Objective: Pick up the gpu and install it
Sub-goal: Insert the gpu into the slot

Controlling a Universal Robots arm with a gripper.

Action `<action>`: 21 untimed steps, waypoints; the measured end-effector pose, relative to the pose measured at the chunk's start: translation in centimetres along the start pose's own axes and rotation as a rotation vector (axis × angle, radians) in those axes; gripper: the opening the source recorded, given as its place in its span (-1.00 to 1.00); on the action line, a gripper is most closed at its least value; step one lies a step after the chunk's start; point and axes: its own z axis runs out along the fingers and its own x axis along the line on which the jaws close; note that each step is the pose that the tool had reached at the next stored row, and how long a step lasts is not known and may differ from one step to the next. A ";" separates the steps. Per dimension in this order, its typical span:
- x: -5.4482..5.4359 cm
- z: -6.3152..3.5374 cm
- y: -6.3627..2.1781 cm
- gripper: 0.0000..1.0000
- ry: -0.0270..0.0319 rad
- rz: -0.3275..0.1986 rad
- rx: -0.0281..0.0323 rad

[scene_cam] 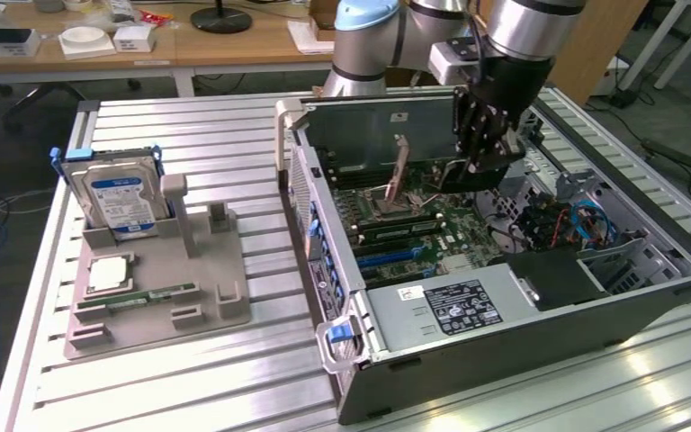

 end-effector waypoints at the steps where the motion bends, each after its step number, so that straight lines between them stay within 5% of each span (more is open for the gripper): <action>1: 0.0 0.21 0.20 -0.48 0.0000 0.000 0.0000; 10: 0.3 1.37 2.67 -0.48 0.0000 -0.006 -0.0003; 21: 1.9 1.85 3.31 -0.48 -0.0004 -0.015 -0.0005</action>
